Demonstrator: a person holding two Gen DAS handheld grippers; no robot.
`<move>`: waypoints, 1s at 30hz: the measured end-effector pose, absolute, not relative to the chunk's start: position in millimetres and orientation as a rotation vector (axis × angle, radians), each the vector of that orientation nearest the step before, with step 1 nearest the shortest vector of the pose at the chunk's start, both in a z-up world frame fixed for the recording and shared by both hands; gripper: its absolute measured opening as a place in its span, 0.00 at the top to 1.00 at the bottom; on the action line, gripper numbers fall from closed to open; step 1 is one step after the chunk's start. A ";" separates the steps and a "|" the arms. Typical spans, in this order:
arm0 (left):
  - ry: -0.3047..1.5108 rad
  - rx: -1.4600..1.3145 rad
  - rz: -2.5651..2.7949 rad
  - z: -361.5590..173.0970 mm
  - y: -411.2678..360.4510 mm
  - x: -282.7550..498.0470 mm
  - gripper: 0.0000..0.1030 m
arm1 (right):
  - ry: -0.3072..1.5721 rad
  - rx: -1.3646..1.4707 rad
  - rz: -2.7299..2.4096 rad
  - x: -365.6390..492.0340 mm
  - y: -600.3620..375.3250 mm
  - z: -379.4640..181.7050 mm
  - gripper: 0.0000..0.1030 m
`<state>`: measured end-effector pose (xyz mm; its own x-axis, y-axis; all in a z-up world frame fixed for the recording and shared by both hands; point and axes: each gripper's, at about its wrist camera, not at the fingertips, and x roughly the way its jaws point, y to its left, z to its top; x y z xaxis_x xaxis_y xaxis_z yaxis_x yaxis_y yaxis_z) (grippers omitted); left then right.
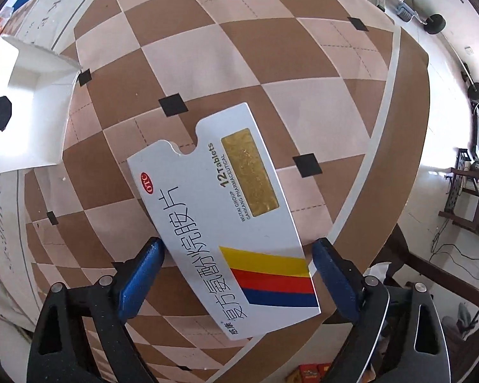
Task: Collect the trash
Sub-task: 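Grasp the green-white medicine box with the left gripper while the right grasps the white tablet box, then carry the medicine box and tablet box over the trash bin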
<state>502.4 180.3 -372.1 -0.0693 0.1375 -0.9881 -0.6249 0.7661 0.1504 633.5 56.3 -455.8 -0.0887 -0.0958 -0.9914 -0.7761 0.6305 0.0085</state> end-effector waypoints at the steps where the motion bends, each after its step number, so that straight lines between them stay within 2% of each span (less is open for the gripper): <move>1: 1.519 -0.415 0.676 -370.8 178.1 491.9 0.31 | 1.591 -0.711 0.662 634.9 54.4 -454.1 0.16; 8: 1.512 -0.477 0.722 -375.8 159.1 447.9 0.31 | 1.754 -0.364 0.572 638.6 30.0 -451.9 0.16; 13: 1.511 -0.468 0.725 -377.2 156.6 452.3 0.32 | 1.759 -0.477 0.600 633.5 36.8 -453.1 0.15; 19: 1.496 -0.474 0.730 -376.6 157.8 447.4 0.32 | 1.675 -0.622 0.626 614.3 38.6 -451.3 0.14; 26: 1.475 -0.470 0.756 -373.2 156.3 440.8 0.32 | 1.618 -0.602 0.611 588.8 46.8 -447.6 0.17; 30: 1.455 -0.439 0.771 -366.1 149.5 438.2 0.32 | 1.608 -0.527 0.622 586.1 20.5 -447.4 0.18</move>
